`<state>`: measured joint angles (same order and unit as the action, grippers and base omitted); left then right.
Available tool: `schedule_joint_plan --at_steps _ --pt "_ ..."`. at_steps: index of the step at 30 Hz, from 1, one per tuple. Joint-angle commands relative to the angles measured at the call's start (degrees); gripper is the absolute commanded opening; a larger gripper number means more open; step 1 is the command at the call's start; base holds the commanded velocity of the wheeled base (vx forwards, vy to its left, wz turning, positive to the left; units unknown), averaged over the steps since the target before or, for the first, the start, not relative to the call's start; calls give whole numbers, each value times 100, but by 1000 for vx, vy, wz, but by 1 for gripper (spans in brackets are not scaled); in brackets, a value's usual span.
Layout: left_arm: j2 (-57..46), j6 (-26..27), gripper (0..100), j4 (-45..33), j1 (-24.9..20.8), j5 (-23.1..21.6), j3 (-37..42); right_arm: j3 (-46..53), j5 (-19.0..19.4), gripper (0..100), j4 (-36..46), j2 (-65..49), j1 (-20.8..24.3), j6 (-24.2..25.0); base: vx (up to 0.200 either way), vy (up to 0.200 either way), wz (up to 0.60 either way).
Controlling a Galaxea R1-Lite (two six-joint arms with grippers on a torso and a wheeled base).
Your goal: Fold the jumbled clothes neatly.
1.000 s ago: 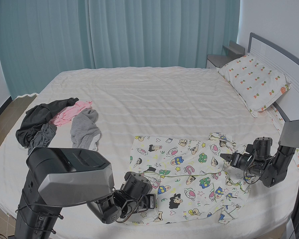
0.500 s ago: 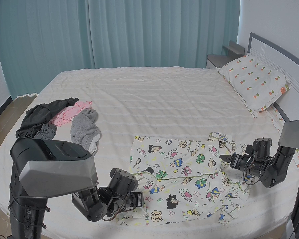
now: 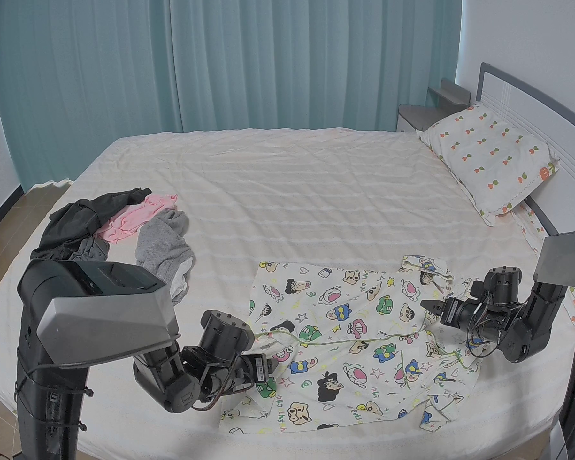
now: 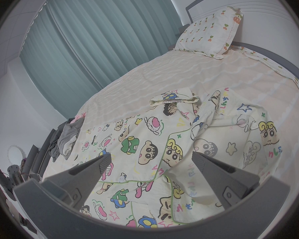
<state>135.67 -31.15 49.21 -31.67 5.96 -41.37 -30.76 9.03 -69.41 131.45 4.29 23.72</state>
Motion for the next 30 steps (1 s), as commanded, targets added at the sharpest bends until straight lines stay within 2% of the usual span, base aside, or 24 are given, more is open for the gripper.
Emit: schedule_joint_plan --at_steps 1,2,7,10,15,19,22,24,25,26,28,30 --pt "-32 74 100 -8 276 -34 -20 0 2 100 -2 3 2 1 0 0 0" --pt "-41 74 100 -8 276 -34 -11 0 2 100 -2 12 2 1 0 0 0" --pt "-436 302 100 -43 109 -825 464 0 2 100 -2 12 2 1 0 0 0" --pt "-445 302 100 -26 21 -1167 455 0 2 100 -2 12 2 1 0 0 0" --pt "-313 258 100 -61 -94 -1238 472 0 2 100 -2 12 2 1 0 0 0" --pt "-260 21 100 -61 -217 -1229 543 0 2 100 -2 12 2 1 0 0 0" --pt "-287 -603 100 -61 -454 -1088 508 0 2 100 -2 12 2 1 0 0 0" --pt "-287 -946 100 -79 -603 -930 481 0 2 100 -2 12 2 1 0 0 0" --pt "-260 -1113 100 -70 -735 -675 472 0 2 100 -2 12 2 1 0 0 0" --pt "-260 -1113 100 -70 -735 -675 472 0 2 100 -2 12 2 1 0 0 0" --pt "-225 -1183 100 -43 -867 -245 455 0 2 100 -2 12 2 1 0 0 0" --pt "-208 -1324 100 -43 -929 -157 455 0 2 100 -2 12 2 1 0 0 0"
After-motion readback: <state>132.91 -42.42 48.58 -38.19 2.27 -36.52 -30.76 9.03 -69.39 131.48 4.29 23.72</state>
